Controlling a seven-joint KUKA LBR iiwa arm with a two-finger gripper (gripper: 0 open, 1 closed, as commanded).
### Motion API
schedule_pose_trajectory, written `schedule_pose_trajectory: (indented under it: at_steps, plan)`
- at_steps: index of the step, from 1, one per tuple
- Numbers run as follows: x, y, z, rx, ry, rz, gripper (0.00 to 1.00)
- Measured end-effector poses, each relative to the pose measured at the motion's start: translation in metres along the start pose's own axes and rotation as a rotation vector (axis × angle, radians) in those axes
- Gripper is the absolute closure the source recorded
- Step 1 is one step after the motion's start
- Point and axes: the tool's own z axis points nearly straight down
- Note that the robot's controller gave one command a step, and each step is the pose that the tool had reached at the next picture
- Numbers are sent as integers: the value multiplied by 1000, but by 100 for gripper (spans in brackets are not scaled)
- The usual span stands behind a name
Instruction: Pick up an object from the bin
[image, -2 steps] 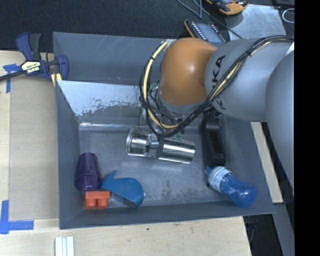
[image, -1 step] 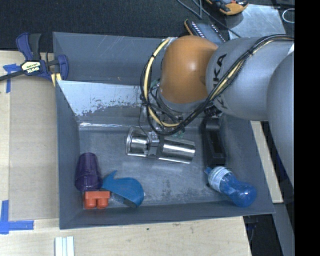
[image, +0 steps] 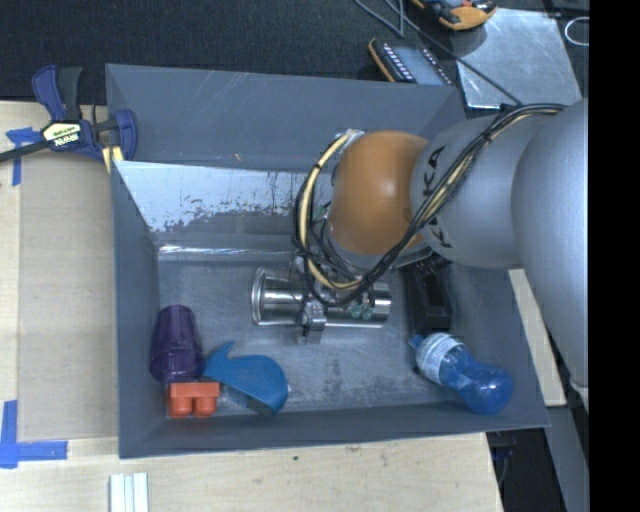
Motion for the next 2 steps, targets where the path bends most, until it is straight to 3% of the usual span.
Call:
schedule_pose_trajectory:
  at_steps: [1,2]
  plan:
    - [-33,-18,-5,-1,-11,81,100]
    - [-33,-18,-5,-1,-11,82,100]
